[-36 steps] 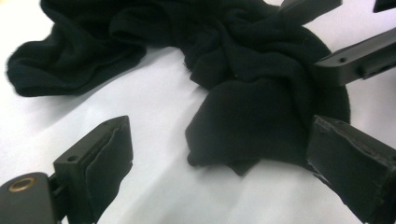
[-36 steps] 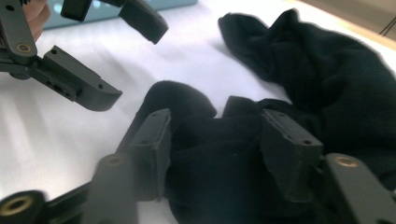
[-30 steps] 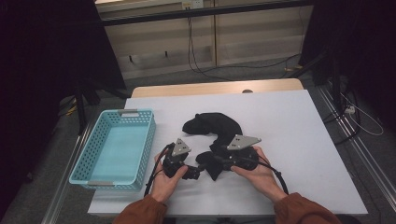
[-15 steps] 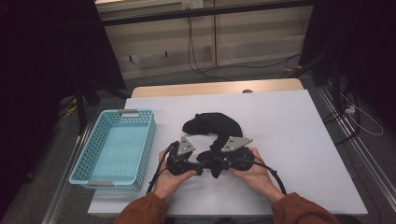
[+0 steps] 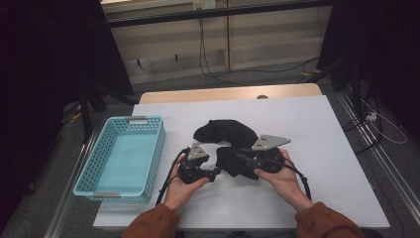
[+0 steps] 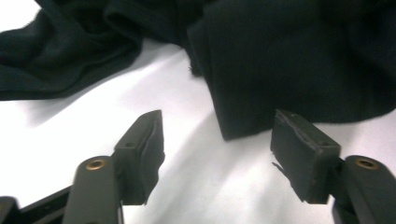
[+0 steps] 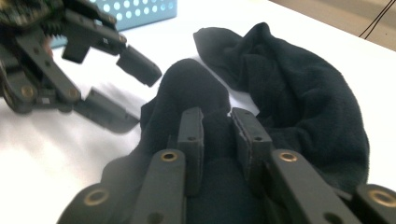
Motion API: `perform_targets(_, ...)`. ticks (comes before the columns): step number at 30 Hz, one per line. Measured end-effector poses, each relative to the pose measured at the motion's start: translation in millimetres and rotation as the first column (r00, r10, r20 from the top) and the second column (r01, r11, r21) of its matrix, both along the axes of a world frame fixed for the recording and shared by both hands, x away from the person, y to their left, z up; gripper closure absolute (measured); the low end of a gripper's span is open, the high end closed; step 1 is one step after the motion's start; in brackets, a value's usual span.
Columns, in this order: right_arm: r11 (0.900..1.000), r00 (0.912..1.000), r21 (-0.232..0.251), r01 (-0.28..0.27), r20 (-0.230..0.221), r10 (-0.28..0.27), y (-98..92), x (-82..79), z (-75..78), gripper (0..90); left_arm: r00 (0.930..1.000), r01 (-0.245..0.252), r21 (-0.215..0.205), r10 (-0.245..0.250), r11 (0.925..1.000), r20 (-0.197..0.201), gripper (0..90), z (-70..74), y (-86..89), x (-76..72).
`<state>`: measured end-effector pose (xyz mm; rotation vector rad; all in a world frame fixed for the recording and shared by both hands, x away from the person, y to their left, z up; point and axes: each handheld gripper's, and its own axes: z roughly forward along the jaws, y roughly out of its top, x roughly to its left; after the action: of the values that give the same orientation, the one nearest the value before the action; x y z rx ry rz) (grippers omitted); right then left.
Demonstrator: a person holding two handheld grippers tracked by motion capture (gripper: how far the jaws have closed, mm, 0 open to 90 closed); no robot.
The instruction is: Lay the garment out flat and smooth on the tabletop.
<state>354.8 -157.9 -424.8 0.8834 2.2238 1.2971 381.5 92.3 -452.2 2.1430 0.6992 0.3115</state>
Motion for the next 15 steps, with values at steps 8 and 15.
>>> perform_targets(8, 1.000, 0.9998, 0.024, 0.013, -0.014, -0.012, -6.7, 0.0, 2.8, 63.6, 0.9977, 0.055, -0.046, -0.057, 0.9974, -0.038, 44.9, 0.3, -7.7, -2.8)
perform_targets(15, 0.999, 0.9999, -0.038, -0.004, -0.017, 0.004, -13.6, -8.2, -1.3, 76.2, 0.9869, 0.128, -0.040, -0.131, 0.9910, -0.094, 76.9, -1.2, -14.1, -11.8)
